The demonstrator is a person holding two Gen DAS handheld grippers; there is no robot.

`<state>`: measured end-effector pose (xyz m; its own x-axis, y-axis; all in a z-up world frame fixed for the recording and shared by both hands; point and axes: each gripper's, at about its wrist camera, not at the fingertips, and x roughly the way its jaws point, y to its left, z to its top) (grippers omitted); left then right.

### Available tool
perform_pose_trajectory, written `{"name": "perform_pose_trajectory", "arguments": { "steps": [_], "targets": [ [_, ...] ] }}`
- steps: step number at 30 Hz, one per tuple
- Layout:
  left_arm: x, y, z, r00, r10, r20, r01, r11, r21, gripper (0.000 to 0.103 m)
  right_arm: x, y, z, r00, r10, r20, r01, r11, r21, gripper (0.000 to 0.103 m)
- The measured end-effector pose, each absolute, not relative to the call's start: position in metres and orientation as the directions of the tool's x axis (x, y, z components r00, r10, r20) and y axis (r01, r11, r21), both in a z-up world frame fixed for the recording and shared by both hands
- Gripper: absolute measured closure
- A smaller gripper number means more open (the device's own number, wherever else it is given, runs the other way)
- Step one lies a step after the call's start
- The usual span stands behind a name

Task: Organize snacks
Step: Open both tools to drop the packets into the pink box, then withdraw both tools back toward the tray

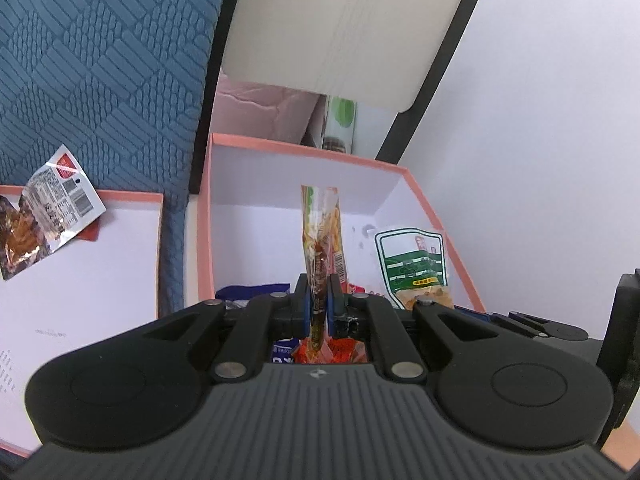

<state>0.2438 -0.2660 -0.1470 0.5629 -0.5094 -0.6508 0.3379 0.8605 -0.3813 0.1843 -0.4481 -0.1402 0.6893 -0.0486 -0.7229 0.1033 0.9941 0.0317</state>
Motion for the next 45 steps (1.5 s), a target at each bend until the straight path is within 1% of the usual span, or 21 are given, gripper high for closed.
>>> {"name": "perform_pose_trajectory", "arguments": {
  "steps": [4, 6, 7, 8, 9, 10, 12, 13, 20, 32, 37, 41, 45],
  "targets": [
    [0.245, -0.267, -0.152, 0.555, -0.511, -0.657, 0.34, 0.859, -0.382, 0.094, 0.191, -0.452, -0.144, 0.679, -0.05, -0.733, 0.12, 0.992, 0.044, 0.052],
    [0.246, -0.267, -0.153, 0.553, -0.506, -0.662, 0.337, 0.863, -0.378, 0.091, 0.201, -0.449, -0.142, 0.675, -0.047, -0.736, 0.122, 0.991, 0.048, 0.05],
    [0.246, -0.266, -0.154, 0.554, -0.501, -0.665, 0.332, 0.866, -0.375, 0.08, 0.203, -0.448, -0.141, 0.673, -0.048, -0.738, 0.124, 0.991, 0.049, 0.049],
    [0.246, -0.265, -0.155, 0.556, -0.496, -0.667, 0.328, 0.868, -0.372, 0.064, 0.202, -0.45, -0.142, 0.672, -0.046, -0.739, 0.126, 0.991, 0.053, 0.047],
    [0.246, -0.263, -0.155, 0.564, -0.492, -0.663, 0.325, 0.87, -0.37, 0.057, 0.204, -0.45, -0.141, 0.669, -0.042, -0.742, 0.127, 0.99, 0.059, 0.046],
    [0.245, -0.262, -0.154, 0.572, -0.489, -0.658, 0.325, 0.872, -0.366, 0.052, 0.206, -0.452, -0.141, 0.667, -0.037, -0.744, 0.129, 0.989, 0.066, 0.045],
    [0.243, -0.258, -0.151, 0.581, -0.484, -0.654, 0.327, 0.875, -0.357, 0.052, 0.21, -0.451, -0.141, 0.672, -0.034, -0.74, 0.131, 0.989, 0.074, 0.035],
    [0.243, -0.256, -0.15, 0.584, -0.483, -0.653, 0.327, 0.876, -0.356, 0.052, 0.21, -0.45, -0.141, 0.675, -0.042, -0.737, 0.135, 0.989, 0.067, 0.034],
    [0.242, -0.234, -0.141, 0.617, -0.469, -0.632, 0.316, 0.883, -0.347, 0.052, 0.205, -0.446, -0.124, 0.717, -0.026, -0.696, 0.134, 0.986, 0.101, 0.034],
    [0.23, -0.189, -0.131, 0.678, -0.441, -0.588, 0.289, 0.895, -0.339, 0.052, 0.197, -0.413, -0.102, 0.775, 0.037, -0.631, 0.077, 0.985, 0.151, 0.034],
    [0.233, -0.157, -0.143, 0.689, -0.423, -0.588, 0.247, 0.901, -0.358, 0.052, 0.195, -0.388, -0.098, 0.793, 0.078, -0.604, 0.019, 0.988, 0.153, 0.034],
    [0.24, -0.123, -0.162, 0.69, -0.387, -0.612, 0.183, 0.911, -0.369, 0.052, 0.197, -0.363, -0.098, 0.802, 0.137, -0.581, -0.043, 0.984, 0.172, 0.034],
    [0.251, -0.088, -0.183, 0.688, -0.352, -0.635, 0.12, 0.918, -0.379, 0.052, 0.207, -0.333, -0.105, 0.792, 0.189, -0.58, -0.104, 0.979, 0.177, 0.035]
  ]
}}
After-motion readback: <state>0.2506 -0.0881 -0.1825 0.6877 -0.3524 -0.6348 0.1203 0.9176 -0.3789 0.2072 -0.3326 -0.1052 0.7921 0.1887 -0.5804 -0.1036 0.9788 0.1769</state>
